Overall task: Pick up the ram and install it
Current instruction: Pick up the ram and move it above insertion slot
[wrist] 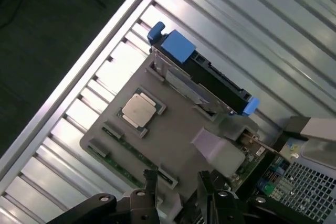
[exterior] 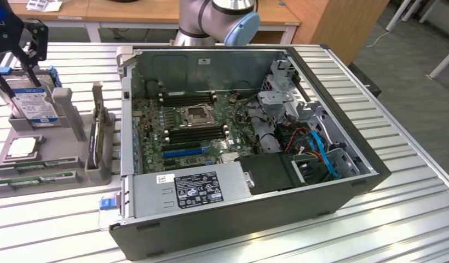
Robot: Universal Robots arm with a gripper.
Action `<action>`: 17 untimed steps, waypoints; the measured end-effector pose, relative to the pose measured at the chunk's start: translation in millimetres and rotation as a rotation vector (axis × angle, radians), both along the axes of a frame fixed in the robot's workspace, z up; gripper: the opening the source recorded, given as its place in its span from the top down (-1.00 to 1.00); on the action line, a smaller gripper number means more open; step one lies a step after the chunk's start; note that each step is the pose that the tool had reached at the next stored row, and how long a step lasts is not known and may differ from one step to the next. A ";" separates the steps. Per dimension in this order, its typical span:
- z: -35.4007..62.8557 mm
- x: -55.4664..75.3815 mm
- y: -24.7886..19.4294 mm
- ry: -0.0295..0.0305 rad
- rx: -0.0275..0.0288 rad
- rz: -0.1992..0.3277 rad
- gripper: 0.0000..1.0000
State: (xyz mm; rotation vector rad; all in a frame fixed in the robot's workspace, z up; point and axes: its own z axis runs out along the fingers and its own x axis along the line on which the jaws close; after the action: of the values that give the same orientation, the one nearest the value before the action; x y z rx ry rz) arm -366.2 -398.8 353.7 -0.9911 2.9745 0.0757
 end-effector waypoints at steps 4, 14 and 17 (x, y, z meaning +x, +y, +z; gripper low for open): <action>-4.7 0.0 0.0 0.0001 0.0000 0.074 0.13; -16.3 0.0 0.0 0.0000 0.0000 0.255 0.13; -19.8 0.0 0.0 -0.0001 0.0000 0.309 0.13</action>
State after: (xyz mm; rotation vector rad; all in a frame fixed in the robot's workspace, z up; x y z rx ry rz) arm -366.3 -398.9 333.9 -1.4405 2.7931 0.0763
